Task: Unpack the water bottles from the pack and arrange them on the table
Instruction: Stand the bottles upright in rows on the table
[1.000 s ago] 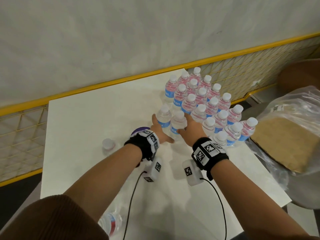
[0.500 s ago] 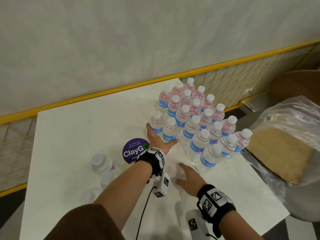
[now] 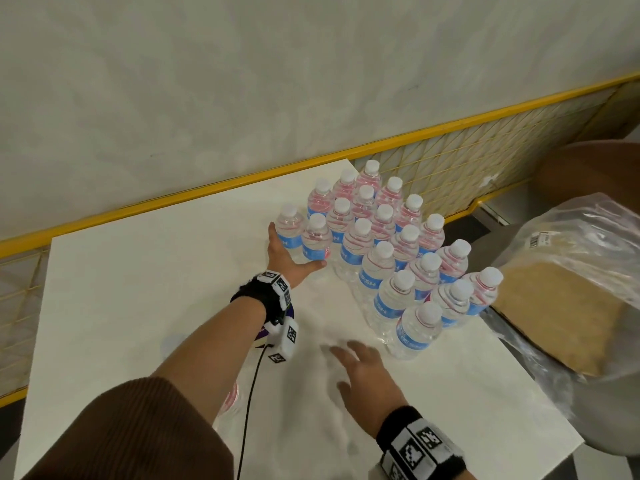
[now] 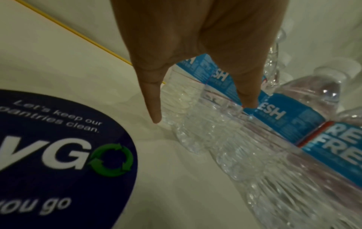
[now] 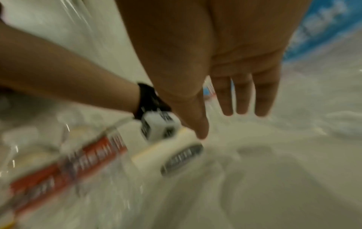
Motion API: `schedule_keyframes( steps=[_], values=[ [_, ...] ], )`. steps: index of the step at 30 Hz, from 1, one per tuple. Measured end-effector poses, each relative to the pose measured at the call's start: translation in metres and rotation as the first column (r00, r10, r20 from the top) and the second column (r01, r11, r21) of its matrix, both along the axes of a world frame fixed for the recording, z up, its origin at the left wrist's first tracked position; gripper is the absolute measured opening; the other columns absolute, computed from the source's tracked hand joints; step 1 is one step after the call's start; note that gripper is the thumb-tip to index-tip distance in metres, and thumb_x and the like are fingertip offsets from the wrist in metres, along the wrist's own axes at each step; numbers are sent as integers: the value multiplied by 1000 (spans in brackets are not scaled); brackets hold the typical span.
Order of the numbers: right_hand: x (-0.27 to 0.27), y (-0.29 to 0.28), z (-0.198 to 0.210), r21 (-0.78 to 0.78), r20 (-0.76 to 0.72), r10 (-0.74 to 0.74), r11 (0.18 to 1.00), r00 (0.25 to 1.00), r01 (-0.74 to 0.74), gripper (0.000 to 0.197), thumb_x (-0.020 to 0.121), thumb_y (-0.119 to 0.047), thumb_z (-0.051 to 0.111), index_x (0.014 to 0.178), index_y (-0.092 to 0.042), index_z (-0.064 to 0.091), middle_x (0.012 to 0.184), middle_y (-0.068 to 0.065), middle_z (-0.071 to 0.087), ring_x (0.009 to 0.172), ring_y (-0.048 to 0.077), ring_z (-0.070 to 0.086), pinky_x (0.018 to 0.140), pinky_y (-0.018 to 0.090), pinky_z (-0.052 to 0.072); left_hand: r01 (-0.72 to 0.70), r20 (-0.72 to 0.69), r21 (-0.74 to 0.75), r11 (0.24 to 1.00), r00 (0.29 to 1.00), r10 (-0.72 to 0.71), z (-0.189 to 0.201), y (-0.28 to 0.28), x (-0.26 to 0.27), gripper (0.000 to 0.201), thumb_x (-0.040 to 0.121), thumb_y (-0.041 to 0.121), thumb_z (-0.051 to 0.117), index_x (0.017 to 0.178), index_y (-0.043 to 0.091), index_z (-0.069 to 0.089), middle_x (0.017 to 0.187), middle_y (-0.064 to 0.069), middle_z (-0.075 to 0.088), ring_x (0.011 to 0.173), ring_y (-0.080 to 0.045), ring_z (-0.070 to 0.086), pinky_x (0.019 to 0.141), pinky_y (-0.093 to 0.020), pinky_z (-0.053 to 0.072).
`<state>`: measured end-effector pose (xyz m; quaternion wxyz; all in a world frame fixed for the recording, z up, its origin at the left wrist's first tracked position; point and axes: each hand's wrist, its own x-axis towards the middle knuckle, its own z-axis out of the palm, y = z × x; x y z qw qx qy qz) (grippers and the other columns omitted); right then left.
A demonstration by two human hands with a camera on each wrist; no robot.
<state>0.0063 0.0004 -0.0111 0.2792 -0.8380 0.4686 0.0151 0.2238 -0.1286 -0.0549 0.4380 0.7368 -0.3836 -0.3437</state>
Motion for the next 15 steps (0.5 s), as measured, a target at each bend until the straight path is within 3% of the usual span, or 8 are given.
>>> schedule_keyframes(
  steps=[2, 4, 6, 8, 12, 15],
  values=[
    [8, -18, 23, -296, 182, -24, 952, 983, 78, 61, 67, -11, 75, 125, -21, 57, 125, 10, 57, 112, 35, 57, 87, 44, 53, -8, -25, -9, 1000, 1000, 7, 3, -4, -1, 149, 43, 52, 88, 148, 24, -15, 155, -3, 20, 143, -19, 27, 116, -43, 27],
    [13, -43, 47, -449, 259, -67, 875, 963, 182, 62, 71, -13, 76, 129, -18, 55, 134, 15, 53, 123, 40, 49, 99, 50, 42, -15, -39, -5, 1000, 999, 14, 8, -6, -3, 150, 42, 55, 87, 148, 26, -15, 156, -3, 16, 143, -20, 24, 116, -45, 26],
    [11, -64, 70, -429, 168, -172, 874, 971, 229, 69, 85, -25, 66, 145, -25, 33, 155, 10, 24, 144, 37, 16, 113, 53, 18, -3, -32, 8, 1000, 999, 3, 14, -11, -2, 146, 50, 43, 90, 148, 22, -16, 157, -4, 12, 144, -21, 21, 117, -46, 25],
    [3, -77, 75, -379, 22, -240, 896, 971, 230, 72, 92, -37, 53, 150, -33, 11, 160, 2, -2, 147, 31, -10, 116, 54, 3, 35, -13, 39, 999, 999, -34, 19, -16, 3, 144, 54, 38, 90, 149, 20, -17, 158, -4, 12, 145, -21, 21, 117, -46, 24],
    [-7, -79, 68, -269, -90, -229, 943, 969, 198, 77, 92, -48, 47, 150, -35, -2, 159, -1, -12, 146, 29, -17, 117, 52, 1, 124, -29, 81, 989, 992, -122, 28, -23, 15, 147, 53, 38, 90, 148, 20, -22, 158, -2, 17, 144, -21, 24, 117, -48, 24],
    [-7, -80, 61, -278, -126, -208, 946, 970, 167, 78, 92, -51, 45, 150, -35, -5, 160, -1, -11, 146, 28, -14, 118, 48, 4, 167, -49, 112, 980, 986, -162, 33, -28, 21, 142, 62, 25, 88, 146, 20, -26, 158, -1, 19, 142, -23, 28, 112, -52, 29]
  ],
)
